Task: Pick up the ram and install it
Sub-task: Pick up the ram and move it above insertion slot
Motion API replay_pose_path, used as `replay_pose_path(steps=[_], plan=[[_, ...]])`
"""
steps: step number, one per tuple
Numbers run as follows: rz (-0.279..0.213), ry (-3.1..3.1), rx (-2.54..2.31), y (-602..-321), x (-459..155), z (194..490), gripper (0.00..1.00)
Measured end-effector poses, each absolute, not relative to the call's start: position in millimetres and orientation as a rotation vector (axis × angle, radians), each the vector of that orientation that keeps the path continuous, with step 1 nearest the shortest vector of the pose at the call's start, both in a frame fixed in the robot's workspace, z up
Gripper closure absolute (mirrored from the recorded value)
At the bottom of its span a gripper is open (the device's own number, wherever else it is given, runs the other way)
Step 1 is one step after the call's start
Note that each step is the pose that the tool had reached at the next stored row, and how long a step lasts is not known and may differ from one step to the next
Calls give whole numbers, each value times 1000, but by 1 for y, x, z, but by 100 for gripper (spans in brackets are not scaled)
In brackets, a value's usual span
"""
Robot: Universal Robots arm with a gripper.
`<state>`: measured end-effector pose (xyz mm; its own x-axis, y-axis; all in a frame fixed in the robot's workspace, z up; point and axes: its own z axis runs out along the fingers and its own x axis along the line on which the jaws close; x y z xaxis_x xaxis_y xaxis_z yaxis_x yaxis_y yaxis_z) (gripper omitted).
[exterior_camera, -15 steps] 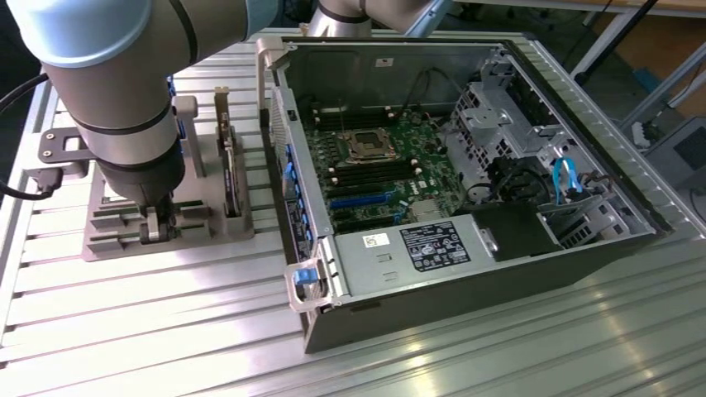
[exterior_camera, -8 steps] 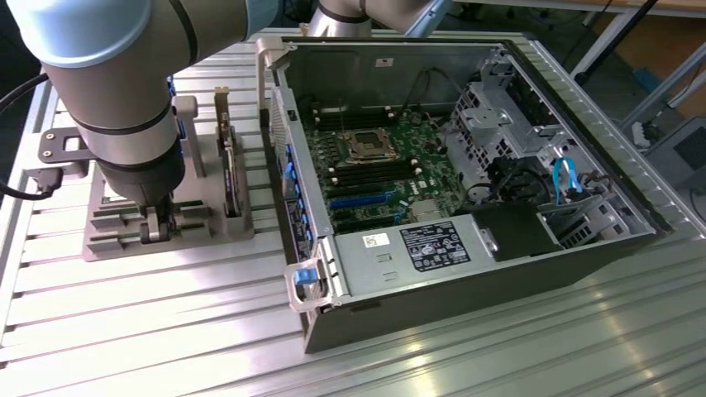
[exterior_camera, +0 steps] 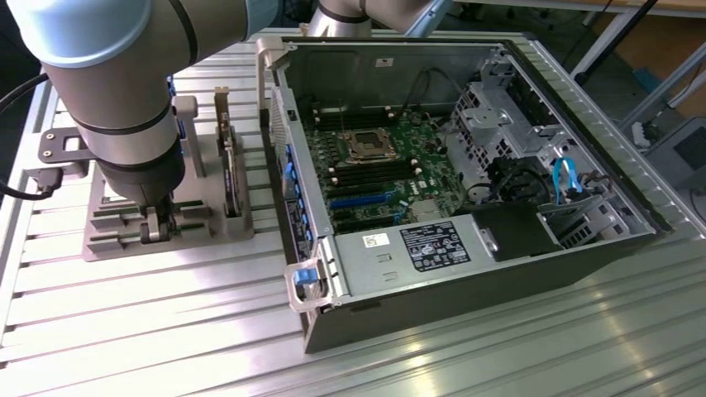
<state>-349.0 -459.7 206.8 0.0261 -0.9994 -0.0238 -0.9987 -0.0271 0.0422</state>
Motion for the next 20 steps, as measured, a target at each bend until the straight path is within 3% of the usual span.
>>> replay_pose_path(steps=[20], plan=[[-75, -2218, 2208, -460, -349, 207, 88]])
